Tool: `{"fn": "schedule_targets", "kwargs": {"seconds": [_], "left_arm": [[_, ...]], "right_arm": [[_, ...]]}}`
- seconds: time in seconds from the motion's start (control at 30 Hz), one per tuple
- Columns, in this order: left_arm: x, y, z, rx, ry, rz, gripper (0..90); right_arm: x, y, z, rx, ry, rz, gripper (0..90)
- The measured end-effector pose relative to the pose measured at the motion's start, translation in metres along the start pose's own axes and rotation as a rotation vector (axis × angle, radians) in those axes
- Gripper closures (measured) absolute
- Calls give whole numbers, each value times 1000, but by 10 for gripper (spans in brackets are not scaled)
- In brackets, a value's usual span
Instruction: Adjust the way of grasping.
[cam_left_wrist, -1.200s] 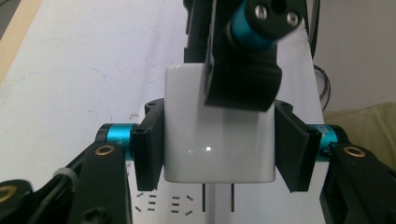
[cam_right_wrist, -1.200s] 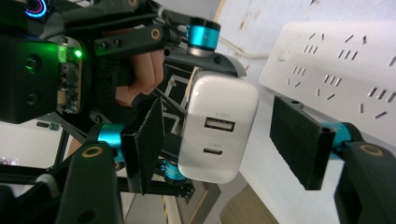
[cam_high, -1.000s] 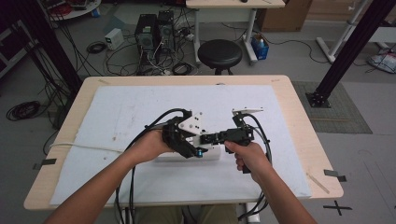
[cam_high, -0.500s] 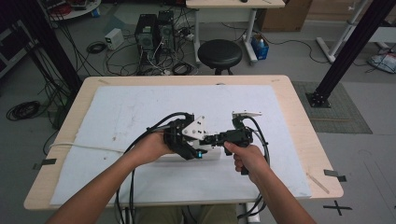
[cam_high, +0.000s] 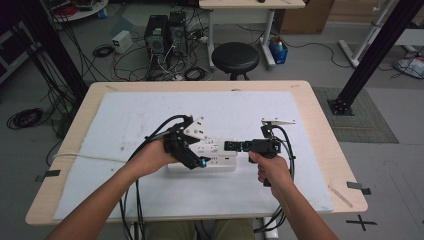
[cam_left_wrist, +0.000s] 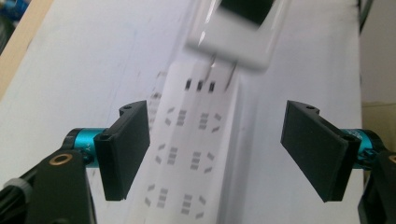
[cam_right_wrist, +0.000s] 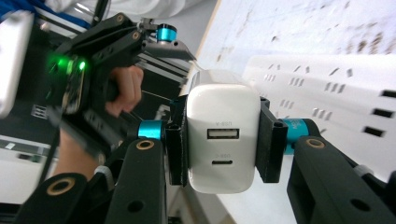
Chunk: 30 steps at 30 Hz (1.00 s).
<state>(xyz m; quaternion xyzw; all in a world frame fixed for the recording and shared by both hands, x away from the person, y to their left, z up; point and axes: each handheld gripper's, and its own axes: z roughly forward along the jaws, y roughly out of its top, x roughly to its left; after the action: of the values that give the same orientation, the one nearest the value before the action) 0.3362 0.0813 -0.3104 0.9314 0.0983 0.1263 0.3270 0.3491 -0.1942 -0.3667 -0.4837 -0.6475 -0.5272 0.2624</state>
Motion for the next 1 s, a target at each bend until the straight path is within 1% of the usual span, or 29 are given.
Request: {"fn": "schedule_targets", "kwargs": {"seconds": [0.03,0.1,0.17,0.2,0.27,0.3,0.33,0.37,0.47,0.5,0.6,0.63,0.7,0.73,0.77,0.8,0.87,0.9,1.0], "left_arm": [[3,-5,-2,13,1,-17,238],[9,-14,-6,47,2,-58,238],[15,-24,-11,88,-9,-99,238],[17,-29,-14,112,-13,-115,238],[24,-40,-21,146,-11,-161,238],[27,-44,-23,155,-6,-170,237],[31,-50,-28,168,6,-200,219],[34,-55,-32,178,10,-216,191],[42,-68,-43,194,31,-250,190],[44,-72,-46,212,46,-260,190],[52,-85,-53,262,74,-292,190],[54,-89,-55,272,79,-305,190],[57,-95,-58,287,94,-323,190],[57,-96,-59,285,105,-338,190],[57,-97,-60,283,108,-345,190],[56,-97,-61,285,110,-344,190],[55,-96,-62,291,108,-336,190],[54,-96,-62,281,109,-345,190],[53,-96,-63,290,110,-344,190]], "right_arm": [[1,0,-1,2,-16,-25,620],[6,1,-3,34,-92,-119,620],[11,3,-4,68,-183,-201,620],[13,4,-6,79,-224,-226,620],[12,5,-9,100,-261,-242,620],[12,6,-11,118,-314,-249,620],[11,7,-12,128,-331,-251,620],[11,8,-15,134,-358,-257,620],[12,11,-24,135,-387,-270,619],[14,12,-28,137,-404,-278,620],[21,17,-37,160,-467,-316,619],[24,18,-40,175,-497,-336,620],[30,20,-45,208,-572,-392,620],[33,21,-48,221,-605,-403,619],[34,22,-51,230,-625,-418,619],[36,23,-55,245,-655,-428,619],[38,24,-60,273,-700,-450,619],[39,25,-64,286,-717,-460,619],[42,26,-73,314,-763,-483,619]]}}
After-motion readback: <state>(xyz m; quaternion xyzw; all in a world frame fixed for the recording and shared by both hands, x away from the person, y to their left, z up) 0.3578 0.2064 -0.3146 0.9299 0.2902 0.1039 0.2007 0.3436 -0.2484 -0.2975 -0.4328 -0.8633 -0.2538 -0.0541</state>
